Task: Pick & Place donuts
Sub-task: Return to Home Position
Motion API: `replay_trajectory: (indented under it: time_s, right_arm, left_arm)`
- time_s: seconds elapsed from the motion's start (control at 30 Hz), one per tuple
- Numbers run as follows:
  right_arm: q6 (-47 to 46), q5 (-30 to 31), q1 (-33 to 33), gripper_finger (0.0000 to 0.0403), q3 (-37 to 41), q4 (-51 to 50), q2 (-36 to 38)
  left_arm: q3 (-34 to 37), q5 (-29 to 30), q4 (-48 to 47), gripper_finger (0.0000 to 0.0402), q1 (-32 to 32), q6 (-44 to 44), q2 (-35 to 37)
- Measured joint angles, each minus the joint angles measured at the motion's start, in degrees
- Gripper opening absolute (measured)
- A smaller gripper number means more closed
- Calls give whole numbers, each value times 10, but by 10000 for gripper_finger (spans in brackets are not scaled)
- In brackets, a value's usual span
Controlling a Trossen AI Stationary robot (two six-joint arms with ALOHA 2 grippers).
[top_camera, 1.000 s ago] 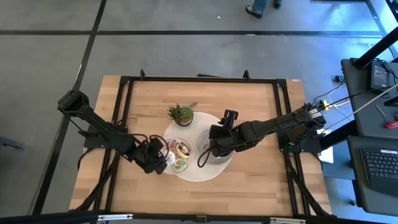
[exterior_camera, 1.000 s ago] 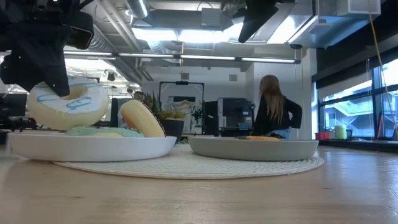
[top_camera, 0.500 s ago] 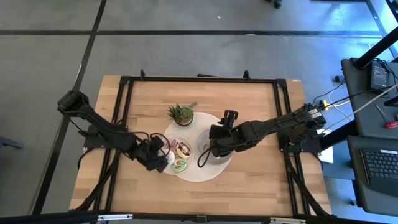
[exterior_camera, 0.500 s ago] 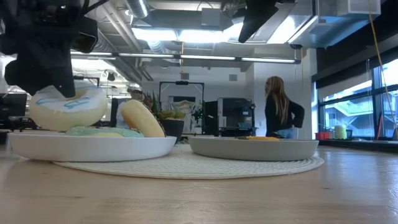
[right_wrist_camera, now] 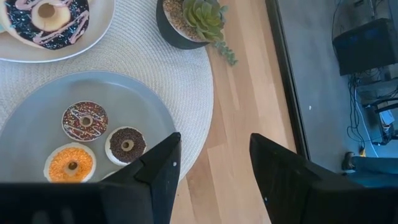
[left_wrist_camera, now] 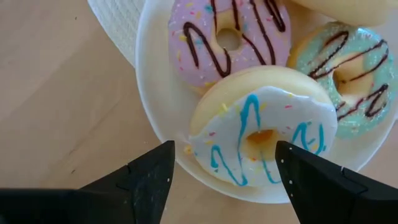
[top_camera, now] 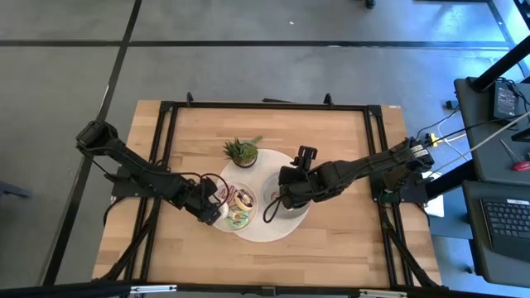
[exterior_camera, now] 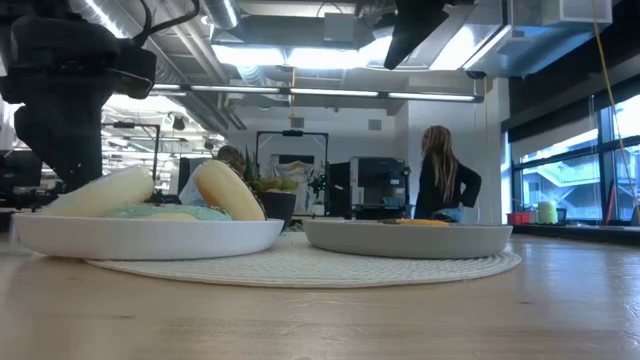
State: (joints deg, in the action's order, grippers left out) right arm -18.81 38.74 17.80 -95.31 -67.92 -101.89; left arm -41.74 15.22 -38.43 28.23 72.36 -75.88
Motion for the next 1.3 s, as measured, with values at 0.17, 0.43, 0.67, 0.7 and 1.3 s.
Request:
replay_trajectory:
  time_s: [0.17, 0.43, 0.67, 0.7, 1.3]
  right_arm:
    - [0, 0, 0, 193, 0, 0, 0]
    - [14, 0, 0, 193, 0, -25, 0]
    - [-60, -4, 13, 193, 27, -70, 26]
    - [-71, 6, 21, 193, 52, -60, 39]
    - [124, -124, 2, 193, 539, 465, 442]
  left_arm:
    - [0, 0, -3, 270, 0, -6, 0]
    - [-18, 24, -74, 270, 0, -3, 2]
    - [-54, 103, -126, 270, 7, -16, 37]
    - [-54, 103, -125, 270, 7, -24, 40]
    - [-54, 81, 262, 270, -51, -425, 94]
